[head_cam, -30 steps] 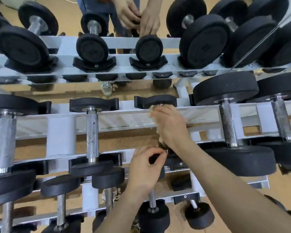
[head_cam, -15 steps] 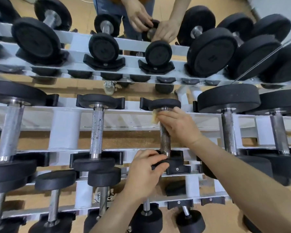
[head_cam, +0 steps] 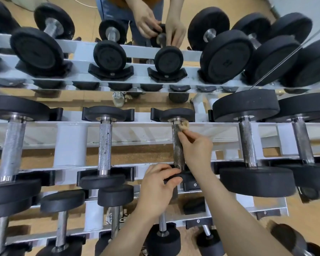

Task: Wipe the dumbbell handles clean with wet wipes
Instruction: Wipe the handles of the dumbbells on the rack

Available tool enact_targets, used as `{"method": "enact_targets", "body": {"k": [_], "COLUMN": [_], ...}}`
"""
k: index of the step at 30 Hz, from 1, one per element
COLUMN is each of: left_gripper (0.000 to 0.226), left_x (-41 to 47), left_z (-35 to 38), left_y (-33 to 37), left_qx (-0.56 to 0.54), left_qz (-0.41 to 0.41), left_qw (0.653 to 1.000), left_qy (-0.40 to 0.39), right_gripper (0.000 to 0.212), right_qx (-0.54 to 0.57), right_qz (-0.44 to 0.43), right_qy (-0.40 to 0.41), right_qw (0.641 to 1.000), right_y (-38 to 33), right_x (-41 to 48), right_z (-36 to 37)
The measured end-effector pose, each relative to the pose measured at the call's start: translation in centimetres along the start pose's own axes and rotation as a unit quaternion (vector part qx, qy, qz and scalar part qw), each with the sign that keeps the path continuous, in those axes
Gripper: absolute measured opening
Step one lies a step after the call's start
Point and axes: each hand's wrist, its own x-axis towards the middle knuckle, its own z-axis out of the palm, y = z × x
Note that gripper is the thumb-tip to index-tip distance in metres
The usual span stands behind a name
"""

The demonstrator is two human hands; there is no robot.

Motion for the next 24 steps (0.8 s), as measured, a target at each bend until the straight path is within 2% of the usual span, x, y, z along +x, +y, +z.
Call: {"method": "enact_targets", "body": {"k": [4, 8, 10, 12, 15, 20, 24], "left_gripper": [0.023, 0.023, 0.023, 0.023, 0.021, 0.020, 0.023], "left_x": [-0.2, -0.4, -0.4, -0.4, -0.6, -1.0, -1.5], "left_z": [0.1, 0.4, 0.3, 0.2, -0.1, 0.2, 1.1], "left_y": [0.2, 0.2, 0.4, 0.6, 1.3, 1.4, 2.2], "left_qx": [-0.008, 0.016, 0.022, 0.018, 0.010, 0.006, 0.018], "left_qz": [-0.012, -0.001, -0.003, -0.006, -0.015, -0.038, -0.069], "left_qw": [1.000, 1.000, 1.000, 1.000, 0.999, 0.998, 0.993], "left_qy": [0.001, 0.013, 0.016, 0.022, 0.027, 0.041, 0.091], "right_gripper": [0.033, 0.023, 0.022, 0.013, 0.008, 0.007, 0.011], "right_qx": [-0.106, -0.214, -0.226, -0.192, -0.231, -0.250, -0.256], "right_qz": [0.012, 0.015, 0.001, -0.010, -0.052, -0.001, -0.036], "right_qy": [-0.129, -0.236, -0.257, -0.280, -0.311, -0.303, -0.301], "right_qw": [0.986, 0.948, 0.940, 0.940, 0.921, 0.920, 0.918], "right_y": [2.0, 1.6, 0.9, -0.3, -1.1, -0.1, -1.4], "right_x": [-2.6, -2.6, -2.4, -2.5, -2.1, -0.8, -1.8], "right_z": [-2.5, -4.4, -5.3, -5.5, -5.4, -6.6, -4.7]}}
